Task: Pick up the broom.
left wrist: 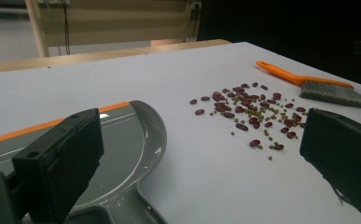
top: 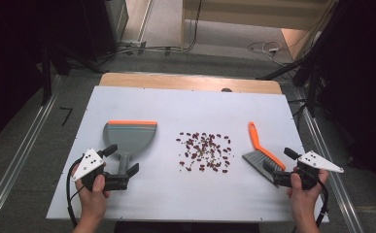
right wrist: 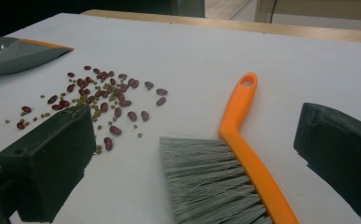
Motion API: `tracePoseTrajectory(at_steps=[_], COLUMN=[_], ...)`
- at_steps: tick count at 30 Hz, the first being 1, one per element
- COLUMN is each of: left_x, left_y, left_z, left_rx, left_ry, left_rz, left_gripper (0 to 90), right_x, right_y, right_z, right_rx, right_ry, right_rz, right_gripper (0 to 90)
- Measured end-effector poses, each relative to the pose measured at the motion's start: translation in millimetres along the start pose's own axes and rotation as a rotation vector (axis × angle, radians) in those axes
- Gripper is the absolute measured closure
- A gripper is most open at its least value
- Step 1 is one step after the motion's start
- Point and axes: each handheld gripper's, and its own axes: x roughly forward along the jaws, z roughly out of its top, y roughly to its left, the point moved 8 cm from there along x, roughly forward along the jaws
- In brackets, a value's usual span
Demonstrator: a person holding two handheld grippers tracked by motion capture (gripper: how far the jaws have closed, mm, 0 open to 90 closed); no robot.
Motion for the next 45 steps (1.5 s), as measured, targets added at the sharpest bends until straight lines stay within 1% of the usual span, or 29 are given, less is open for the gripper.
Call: tracePoseTrajectory(at_steps=[6, 10, 11, 12, 15, 17, 20, 22, 23, 25, 26, 27, 28, 29, 30, 31, 32, 33, 34, 35, 36, 37, 38, 39, 40, 41, 43, 44, 45], left_x=[-0.4, -0.3, 0.0, 0.0, 1.1, 1.9, 3.0, 4.0, 4.3, 4.4, 4.5, 4.3, 4.3, 4.4, 4.6, 5.0, 5.5, 6.0, 6.3, 6.7, 6.9, 6.9, 6.9, 6.9, 7.0, 6.8, 6.3, 6.1, 5.7], left_y=[0.0, -0.7, -1.4, -1.4, -2.8, -3.8, -5.6, -6.9, -7.2, -8.0, -8.6, -8.8, -8.8, -8.7, -8.7, -8.9, -9.2, -9.5, -9.7, -10.2, -10.4, -10.7, -10.8, -11.1, -11.5, -11.8, -12.3, -12.5, -12.4], left_z=[0.4, 0.0, -0.7, -0.7, 0.4, 0.8, -0.3, -0.9, -0.9, -0.7, -0.4, -0.5, -0.7, -0.8, -1.0, -1.1, -1.1, -1.3, -1.5, -1.7, -1.8, -2.0, -2.1, -2.0, -1.7, -1.6, -1.4, -1.2, -1.1], left_rx=[-0.002, 0.006, 0.011, 0.011, 0.015, 0.022, 0.026, 0.029, 0.032, 0.032, 0.031, 0.033, 0.035, 0.035, 0.034, 0.034, 0.034, 0.034, 0.037, 0.036, 0.039, 0.039, 0.039, 0.039, 0.039, 0.04, 0.04, 0.041, 0.041], left_ry=[-0.002, 0.002, 0.006, 0.006, 0.004, 0.006, 0.012, 0.015, 0.017, 0.017, 0.014, 0.015, 0.016, 0.017, 0.02, 0.019, 0.02, 0.02, 0.024, 0.024, 0.025, 0.026, 0.028, 0.029, 0.029, 0.029, 0.028, 0.025, 0.024], left_rz=[0.004, 0.005, 0.006, 0.006, 0.004, 0.004, 0.001, -0.004, -0.005, -0.006, -0.008, -0.01, -0.01, -0.011, -0.011, -0.012, -0.013, -0.013, -0.015, -0.016, -0.016, -0.017, -0.017, -0.016, -0.017, -0.017, -0.018, -0.018, -0.017], left_gripper=[0.0, 0.0, 0.0, 0.0, 0.0, 0.0, 0.0, 0.0, 0.0, 0.0, 0.0, 0.0, 0.0, 0.0, 0.0, 0.0, 0.0, 0.0, 0.0, 0.0, 0.0, 0.0, 0.0, 0.0, 0.0, 0.0, 0.0, 0.0, 0.0], right_x=[3.9, 4.6, 4.6, 4.6, 5.4, 7.0, 10.6, 13.9, 17.5, 19.8, 24.4, 24.4, 31.1, 31.1, 39.5, 39.5, 44.1, 52.6, 52.6, 59.3, 61.5, 63.4, 65.6, 67.7, 69.7, 69.7, 72.7, 75.6, 76.5], right_y=[3.0, 1.5, -0.7, -1.5, -2.8, -3.2, -4.5, -5.6, -6.9, -7.8, -10.6, -10.6, -14.1, -14.1, -16.5, -16.5, -18.3, -23.8, -23.8, -27.4, -29.2, -30.2, -30.9, -32.2, -33.6, -33.6, -34.9, -37.0, -38.3], right_z=[3.1, 7.1, 11.4, 13.9, 19.0, 24.6, 34.9, 41.2, 47.4, 50.1, 55.2, 55.2, 57.5, 57.5, 57.9, 57.9, 57.2, 54.3, 54.3, 50.3, 47.5, 44.9, 42.2, 39.1, 36.6, 36.6, 32.7, 28.1, 25.5], right_rx=[-0.017, -0.01, 0.01, 0.019, 0.015, 0.003, 0.012, 0.0, -0.016, -0.013, 0.0, 0.0, 0.021, 0.021, 0.039, 0.039, 0.051, 0.06, 0.06, 0.08, 0.098, 0.11, 0.125, 0.128, 0.12, 0.12, 0.113, 0.131, 0.135], right_ry=[0.016, 0.021, 0.018, 0.015, 0.02, 0.026, 0.031, 0.054, 0.071, 0.08, 0.088, 0.088, 0.118, 0.118, 0.151, 0.151, 0.174, 0.224, 0.224, 0.267, 0.285, 0.291, 0.293, 0.309, 0.324, 0.324, 0.348, 0.386, 0.409], right_rz=[-0.011, -0.028, -0.03, -0.029, -0.034, -0.041, -0.043, -0.054, -0.062, -0.063, -0.058, -0.058, -0.052, -0.052, -0.025, -0.025, -0.02, -0.044, -0.044, -0.046, -0.048, -0.038, -0.034, -0.046, -0.067, -0.067, -0.09, -0.117, -0.138], right_gripper=[0.0, 0.0, 0.0, 0.0, 0.0, 0.0, 0.0, 0.0, 0.0, 0.0, 0.0, 0.0, 0.0, 0.0, 0.0, 0.0, 0.0, 3.4, 3.4, 4.5, 5.5, 5.8, 9.9, 15.8, 18.9, 18.9, 29.6, 33.3, 36.5])
